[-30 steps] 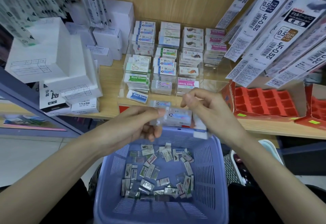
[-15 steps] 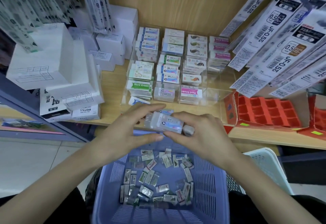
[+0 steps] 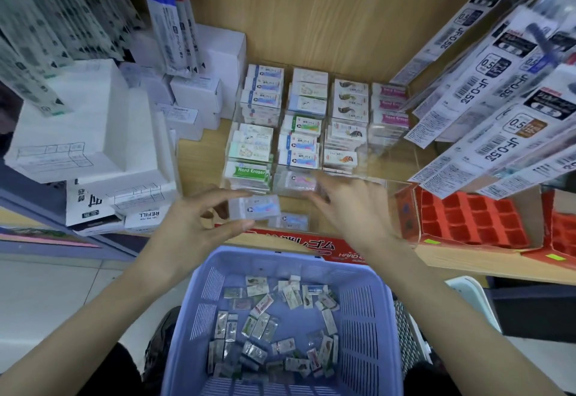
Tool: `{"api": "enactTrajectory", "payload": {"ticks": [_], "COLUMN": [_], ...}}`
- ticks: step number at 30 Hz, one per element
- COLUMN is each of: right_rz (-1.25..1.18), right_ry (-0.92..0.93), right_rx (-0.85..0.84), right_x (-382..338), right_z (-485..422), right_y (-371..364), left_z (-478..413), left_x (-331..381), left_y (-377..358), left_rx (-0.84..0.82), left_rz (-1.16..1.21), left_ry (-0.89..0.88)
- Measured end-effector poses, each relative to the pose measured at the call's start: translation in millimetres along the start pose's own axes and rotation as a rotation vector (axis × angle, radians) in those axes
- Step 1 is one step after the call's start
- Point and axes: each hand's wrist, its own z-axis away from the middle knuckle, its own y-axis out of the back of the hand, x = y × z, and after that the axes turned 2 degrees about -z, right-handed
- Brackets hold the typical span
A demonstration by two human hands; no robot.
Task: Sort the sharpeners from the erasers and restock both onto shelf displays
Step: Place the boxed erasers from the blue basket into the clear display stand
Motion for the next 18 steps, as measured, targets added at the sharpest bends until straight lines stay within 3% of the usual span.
{"api": "enactTrajectory", "payload": {"ticks": [8, 12, 14, 18], "right_rz": [0.102, 0.102, -0.014, -0.55], "right_ry": [-0.147, -0.14, -0.137, -0.178], "right_rx": [0.188, 0.156, 0.157, -0.116], "right_x": [-9, -14, -10, 0], "right_z": [5, 0, 6, 20], "right_y": [-20, -24, -20, 11], "left_z": [0, -4, -6, -12], "left_x": [-4, -6, -5, -5], "left_y": [-3, -10, -14, -26], "left_rx": [-0.038, -0.006, -0.003, 0.001], "left_rz": [0.041, 0.003, -0.022, -0.169], "left_ry": [0.085, 0.059, 0.023, -0.129]}}
